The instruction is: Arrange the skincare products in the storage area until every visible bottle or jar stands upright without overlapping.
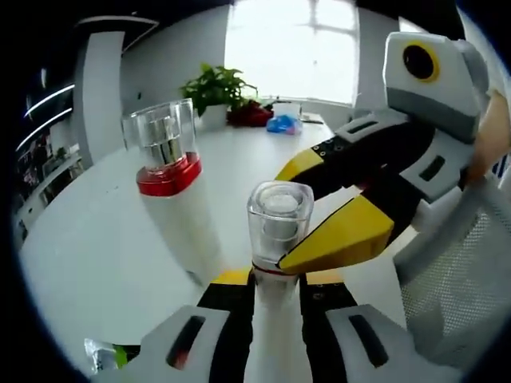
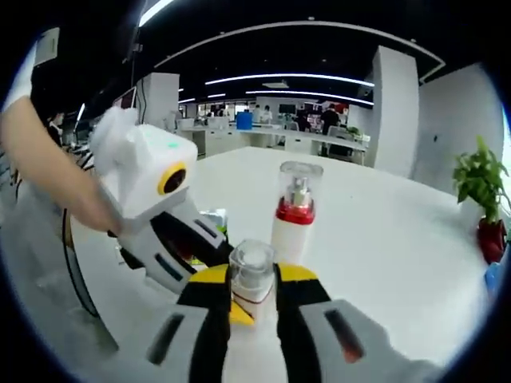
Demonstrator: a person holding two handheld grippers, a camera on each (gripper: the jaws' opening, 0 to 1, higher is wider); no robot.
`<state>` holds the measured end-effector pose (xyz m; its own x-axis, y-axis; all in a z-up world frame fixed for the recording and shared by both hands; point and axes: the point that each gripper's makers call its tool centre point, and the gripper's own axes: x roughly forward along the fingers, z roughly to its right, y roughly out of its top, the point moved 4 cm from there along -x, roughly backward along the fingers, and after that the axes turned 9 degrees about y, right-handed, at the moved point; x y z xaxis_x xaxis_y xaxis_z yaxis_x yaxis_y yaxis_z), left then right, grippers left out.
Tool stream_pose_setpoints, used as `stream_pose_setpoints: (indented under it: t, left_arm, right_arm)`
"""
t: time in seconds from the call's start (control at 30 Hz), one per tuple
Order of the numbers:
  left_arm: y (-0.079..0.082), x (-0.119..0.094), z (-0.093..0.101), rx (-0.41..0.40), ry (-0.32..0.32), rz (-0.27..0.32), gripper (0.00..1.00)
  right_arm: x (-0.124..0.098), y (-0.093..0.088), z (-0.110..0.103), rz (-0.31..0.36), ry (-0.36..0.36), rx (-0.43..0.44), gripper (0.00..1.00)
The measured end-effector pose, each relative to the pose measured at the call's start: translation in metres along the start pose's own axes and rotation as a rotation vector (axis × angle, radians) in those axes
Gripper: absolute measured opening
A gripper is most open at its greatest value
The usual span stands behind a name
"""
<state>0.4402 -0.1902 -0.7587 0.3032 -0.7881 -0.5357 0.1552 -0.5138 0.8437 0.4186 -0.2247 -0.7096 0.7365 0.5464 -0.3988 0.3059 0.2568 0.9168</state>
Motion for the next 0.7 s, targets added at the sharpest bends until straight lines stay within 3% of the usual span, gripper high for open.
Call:
stream_pose_setpoints:
  t: [0.3,0.7]
  left_arm:
    - [-0.004,-0.003,-0.011,-0.043,0.039,-0.005,0.27]
    - [-0.018,-0.042,-0.022,-0.166,0.139,0.000,0.38]
  right_arm:
    - [0.007,0.001,0.010,0.010,-0.022,-0.014,0.20]
    - [0.015,0.003,0.018,0.033,-0.028,0.000,0.18]
